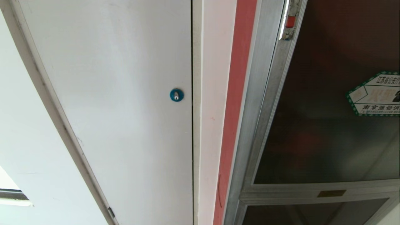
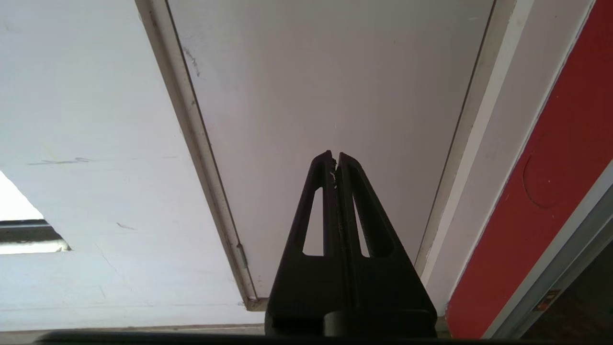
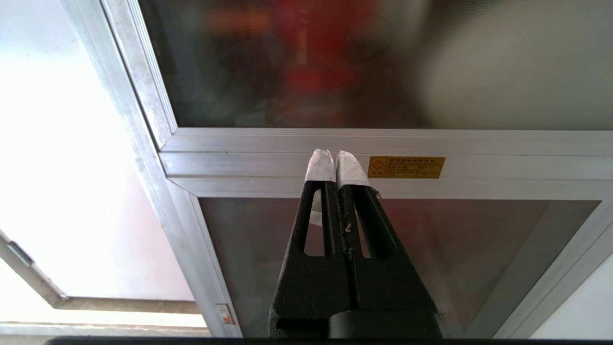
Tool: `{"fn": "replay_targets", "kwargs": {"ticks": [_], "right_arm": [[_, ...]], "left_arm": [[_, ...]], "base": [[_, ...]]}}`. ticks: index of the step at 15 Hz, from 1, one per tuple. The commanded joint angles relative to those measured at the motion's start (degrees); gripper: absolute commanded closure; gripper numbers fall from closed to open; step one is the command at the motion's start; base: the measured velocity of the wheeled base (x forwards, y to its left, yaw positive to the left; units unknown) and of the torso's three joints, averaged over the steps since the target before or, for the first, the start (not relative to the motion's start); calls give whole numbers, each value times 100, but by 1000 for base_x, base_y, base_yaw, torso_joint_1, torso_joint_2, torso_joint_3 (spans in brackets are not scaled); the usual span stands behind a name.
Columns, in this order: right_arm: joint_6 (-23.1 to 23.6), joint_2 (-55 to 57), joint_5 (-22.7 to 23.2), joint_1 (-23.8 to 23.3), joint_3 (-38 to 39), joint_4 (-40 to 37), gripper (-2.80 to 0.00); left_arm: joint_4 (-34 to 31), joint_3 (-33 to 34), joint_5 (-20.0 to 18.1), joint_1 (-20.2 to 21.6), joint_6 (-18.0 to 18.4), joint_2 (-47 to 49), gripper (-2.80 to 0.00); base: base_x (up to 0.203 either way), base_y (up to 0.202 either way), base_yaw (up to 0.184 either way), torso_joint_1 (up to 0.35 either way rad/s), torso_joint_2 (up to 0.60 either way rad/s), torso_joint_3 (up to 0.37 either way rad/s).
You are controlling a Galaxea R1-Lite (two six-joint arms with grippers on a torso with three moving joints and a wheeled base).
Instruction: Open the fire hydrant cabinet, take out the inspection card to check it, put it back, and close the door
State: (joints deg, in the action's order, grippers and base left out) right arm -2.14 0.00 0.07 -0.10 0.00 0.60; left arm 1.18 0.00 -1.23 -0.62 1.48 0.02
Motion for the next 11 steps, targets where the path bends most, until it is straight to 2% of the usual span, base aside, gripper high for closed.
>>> {"fn": "replay_targets", "kwargs": {"ticks": [1,11], "right_arm": [[-24,0,1,1,18,2,0],[-32,0,-16,1,9,2,0]], "left_arm": [[5,70,0,1,2,6,0],[5,70,0,1,2,-2,0]], "base": [[0,0,0,0,0,0],[0,0,0,0,0,0]]}}
